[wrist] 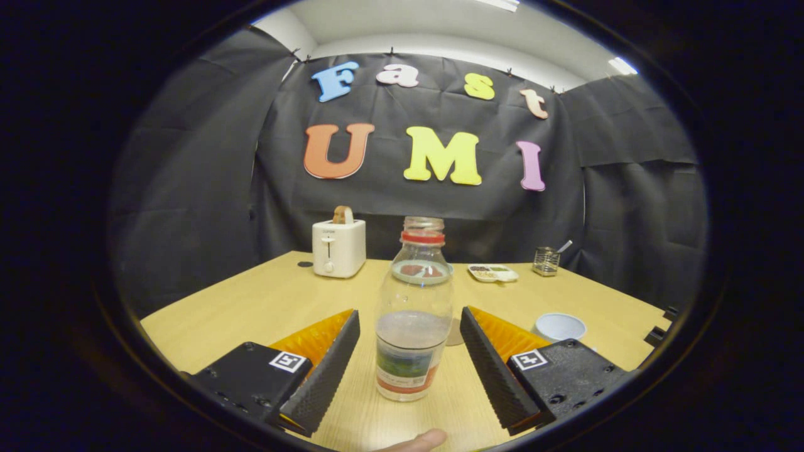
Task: Take the bottle from table, then pour the juice into the cup, finally place the bottle on the coaster
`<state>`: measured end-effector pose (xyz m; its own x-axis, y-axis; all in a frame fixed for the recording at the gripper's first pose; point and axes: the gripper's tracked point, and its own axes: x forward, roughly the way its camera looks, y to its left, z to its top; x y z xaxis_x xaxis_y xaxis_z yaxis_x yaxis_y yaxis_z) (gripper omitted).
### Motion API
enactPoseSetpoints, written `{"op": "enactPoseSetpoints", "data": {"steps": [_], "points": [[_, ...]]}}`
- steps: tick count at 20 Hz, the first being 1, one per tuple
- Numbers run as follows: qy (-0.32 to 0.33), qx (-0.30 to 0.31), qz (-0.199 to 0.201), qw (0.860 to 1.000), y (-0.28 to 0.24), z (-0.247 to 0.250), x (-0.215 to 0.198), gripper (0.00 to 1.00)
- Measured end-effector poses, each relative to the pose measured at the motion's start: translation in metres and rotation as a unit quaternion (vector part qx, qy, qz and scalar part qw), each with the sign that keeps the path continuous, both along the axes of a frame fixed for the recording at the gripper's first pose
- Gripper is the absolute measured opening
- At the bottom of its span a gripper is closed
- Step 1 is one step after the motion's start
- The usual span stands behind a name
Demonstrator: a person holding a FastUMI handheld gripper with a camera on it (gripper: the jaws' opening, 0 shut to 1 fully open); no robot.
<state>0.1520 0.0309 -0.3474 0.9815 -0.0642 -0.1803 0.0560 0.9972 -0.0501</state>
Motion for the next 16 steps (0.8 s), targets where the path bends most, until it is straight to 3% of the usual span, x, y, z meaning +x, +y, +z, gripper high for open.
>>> {"op": "enactPoseSetpoints", "data": {"steps": [6, 8, 10, 16], "points": [[-0.017, -0.010, 0.002, 1.000, 0.001, -0.011, 0.016, 1.00], [-0.031, 0.002, -0.021, 0.999, -0.011, -0.010, 0.018, 1.00], [-0.030, 0.015, -0.027, 0.999, -0.014, -0.011, 0.017, 0.81], [-0.047, 0.115, -0.032, 0.992, -0.031, 0.014, 0.003, 0.80]]}}
